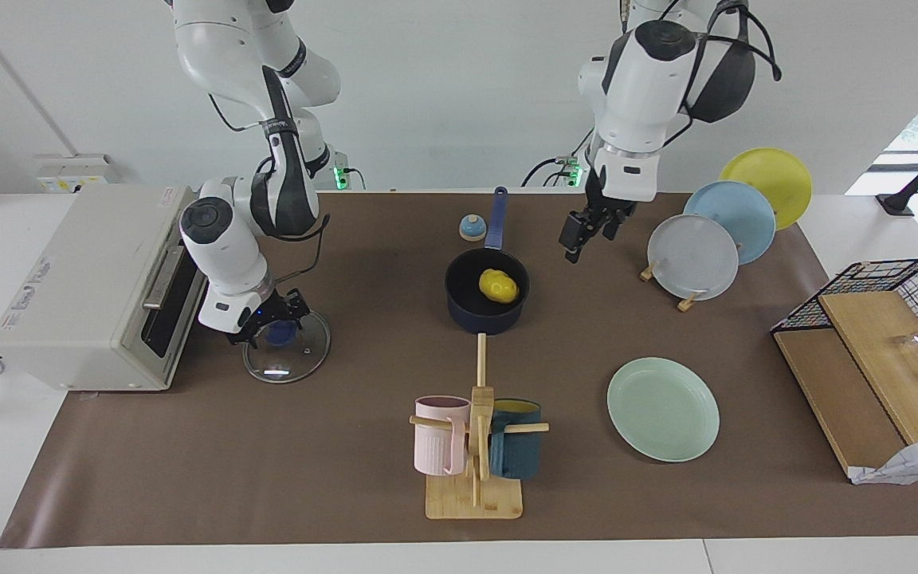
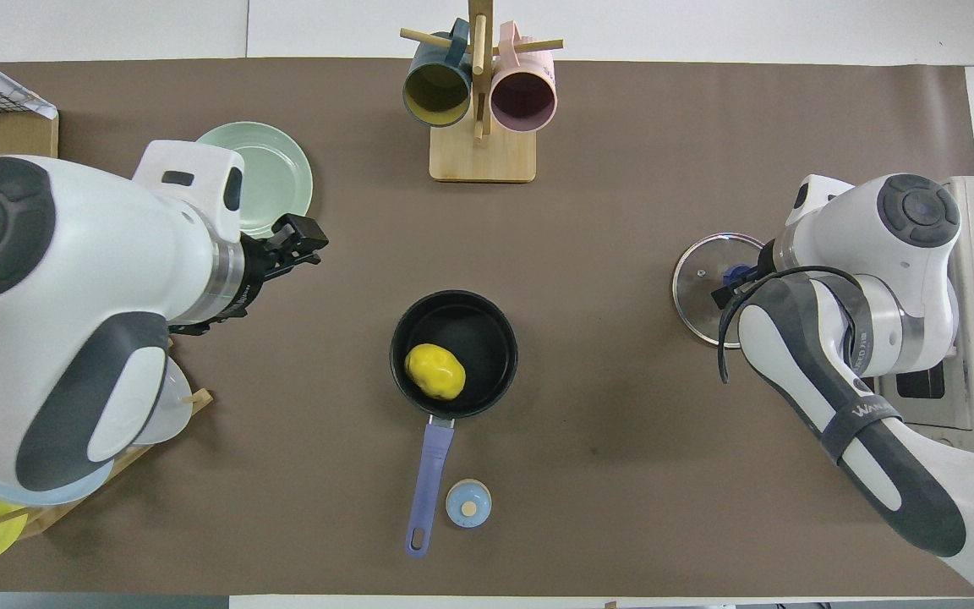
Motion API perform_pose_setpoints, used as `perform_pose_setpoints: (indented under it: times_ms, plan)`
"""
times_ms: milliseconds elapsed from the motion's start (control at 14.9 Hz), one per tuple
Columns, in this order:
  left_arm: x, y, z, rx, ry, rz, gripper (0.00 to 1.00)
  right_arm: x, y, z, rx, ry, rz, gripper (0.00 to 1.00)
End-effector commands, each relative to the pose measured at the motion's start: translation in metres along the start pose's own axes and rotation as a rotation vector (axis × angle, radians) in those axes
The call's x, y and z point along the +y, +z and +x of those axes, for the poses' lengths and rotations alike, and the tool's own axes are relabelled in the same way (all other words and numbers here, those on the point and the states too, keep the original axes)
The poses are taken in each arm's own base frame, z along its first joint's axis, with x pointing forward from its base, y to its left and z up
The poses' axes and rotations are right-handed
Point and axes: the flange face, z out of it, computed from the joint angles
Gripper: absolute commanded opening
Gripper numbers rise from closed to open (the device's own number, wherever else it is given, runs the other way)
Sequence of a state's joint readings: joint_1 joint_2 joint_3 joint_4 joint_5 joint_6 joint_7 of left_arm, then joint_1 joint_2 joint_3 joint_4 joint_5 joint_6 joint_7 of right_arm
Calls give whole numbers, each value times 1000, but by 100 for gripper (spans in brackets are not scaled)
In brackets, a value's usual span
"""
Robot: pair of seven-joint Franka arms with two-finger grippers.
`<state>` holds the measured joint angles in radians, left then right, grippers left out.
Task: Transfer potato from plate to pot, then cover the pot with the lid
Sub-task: 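Withdraw the left gripper from the pot while the right gripper holds the lid, then carry the glass lid over the pot with the right gripper and lower it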
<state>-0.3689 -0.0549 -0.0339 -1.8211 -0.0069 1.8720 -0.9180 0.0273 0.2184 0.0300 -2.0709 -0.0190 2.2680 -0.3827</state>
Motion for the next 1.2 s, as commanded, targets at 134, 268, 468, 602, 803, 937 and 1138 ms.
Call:
perform_pose_setpoints:
  times_ms: [134, 268, 468, 602, 803, 937, 1138]
  plan:
    - [-59, -26, 64, -15, 124, 31, 100, -3, -6, -6, 7, -12, -7, 25]
    - [-89, -32, 90, -13, 172, 36, 100, -5, -10, -2, 4, -17, -5, 9]
    - [-123, -37, 116, -12, 272, 40, 100, -2, -46, 17, -21, -21, 6, 6]
    - [-144, -43, 126, -13, 366, 44, 100, -11, -80, 30, -34, -23, 18, 2]
    - [-153, -54, 122, -18, 420, 47, 100, -73, -141, 58, -74, 49, 18, 0]
    - [-156, -63, 118, -38, 420, 55, 100, -125, -163, 72, -91, 116, 9, 0]
    - [-154, -91, 110, -69, 431, 65, 100, -205, -190, 87, -86, 199, -6, 0]
